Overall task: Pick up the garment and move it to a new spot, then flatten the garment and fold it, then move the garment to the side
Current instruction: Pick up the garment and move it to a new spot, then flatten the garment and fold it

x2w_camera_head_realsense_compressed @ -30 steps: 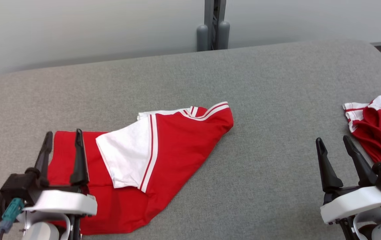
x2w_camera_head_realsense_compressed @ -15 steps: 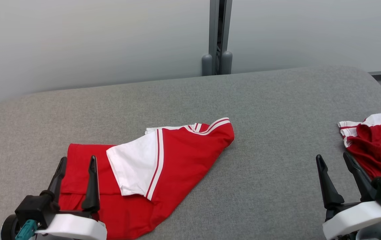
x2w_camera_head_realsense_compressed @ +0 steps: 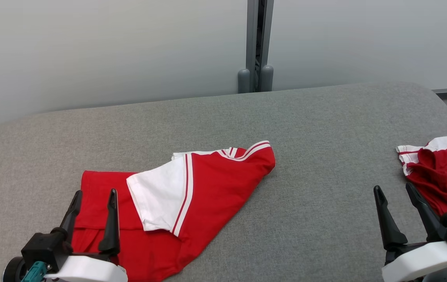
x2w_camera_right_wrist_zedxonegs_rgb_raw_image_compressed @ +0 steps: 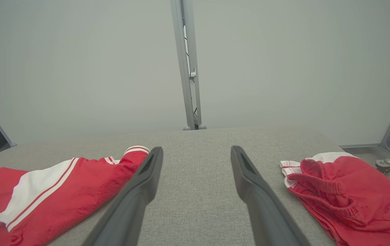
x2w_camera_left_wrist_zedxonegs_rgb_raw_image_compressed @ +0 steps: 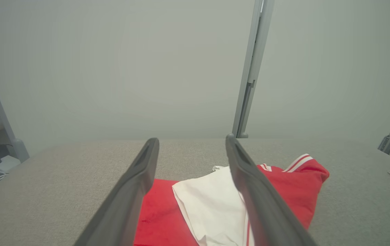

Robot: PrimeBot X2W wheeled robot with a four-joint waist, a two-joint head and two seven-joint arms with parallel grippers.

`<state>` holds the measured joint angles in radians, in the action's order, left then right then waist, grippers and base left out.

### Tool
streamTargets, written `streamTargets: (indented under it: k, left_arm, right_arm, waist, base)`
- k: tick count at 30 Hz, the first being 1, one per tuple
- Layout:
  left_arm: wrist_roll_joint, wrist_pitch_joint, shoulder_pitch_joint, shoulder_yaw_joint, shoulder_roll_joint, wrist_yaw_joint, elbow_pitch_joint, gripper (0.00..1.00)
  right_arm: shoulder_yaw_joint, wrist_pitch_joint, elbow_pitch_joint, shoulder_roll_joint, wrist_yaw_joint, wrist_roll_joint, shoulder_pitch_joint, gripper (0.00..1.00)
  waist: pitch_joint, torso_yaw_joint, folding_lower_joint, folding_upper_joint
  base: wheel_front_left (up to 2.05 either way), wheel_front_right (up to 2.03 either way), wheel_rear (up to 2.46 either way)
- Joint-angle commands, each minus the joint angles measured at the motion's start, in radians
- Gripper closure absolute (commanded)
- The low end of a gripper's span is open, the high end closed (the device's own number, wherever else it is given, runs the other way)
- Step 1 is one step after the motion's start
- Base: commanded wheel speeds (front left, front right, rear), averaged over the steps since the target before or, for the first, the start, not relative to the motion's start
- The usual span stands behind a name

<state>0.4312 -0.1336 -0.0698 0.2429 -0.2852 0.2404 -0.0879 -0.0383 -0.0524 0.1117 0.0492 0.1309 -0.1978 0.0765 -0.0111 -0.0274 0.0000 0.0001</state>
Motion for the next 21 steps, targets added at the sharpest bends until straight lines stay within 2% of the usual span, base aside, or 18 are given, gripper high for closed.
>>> streamTargets:
  k: [1,15,21]
  left_arm:
    - [-0.003,0.000,0.000,-0.001,-0.007,0.006,-0.003,0.00]
    - [0.002,0.005,0.022,0.009,-0.010,0.006,-0.007,0.00]
    - [-0.002,0.005,0.051,0.015,-0.007,0.004,-0.013,0.00]
  right_arm:
    - [-0.002,0.000,0.000,0.004,0.000,-0.003,0.007,0.00]
    - [0.003,0.001,-0.007,0.004,0.000,0.000,-0.002,0.00]
    - [0.086,-0.014,-0.010,0.012,0.000,0.041,-0.050,0.00]
  waist:
    - [0.001,0.000,0.0000,-0.0001]
    - [0.011,0.004,0.0000,-0.0001]
    - [0.048,0.040,0.0000,-0.0001]
  base:
    - [0.00,0.00,0.00]
    - [0.00,0.00,0.00]
    - [0.00,0.00,0.00]
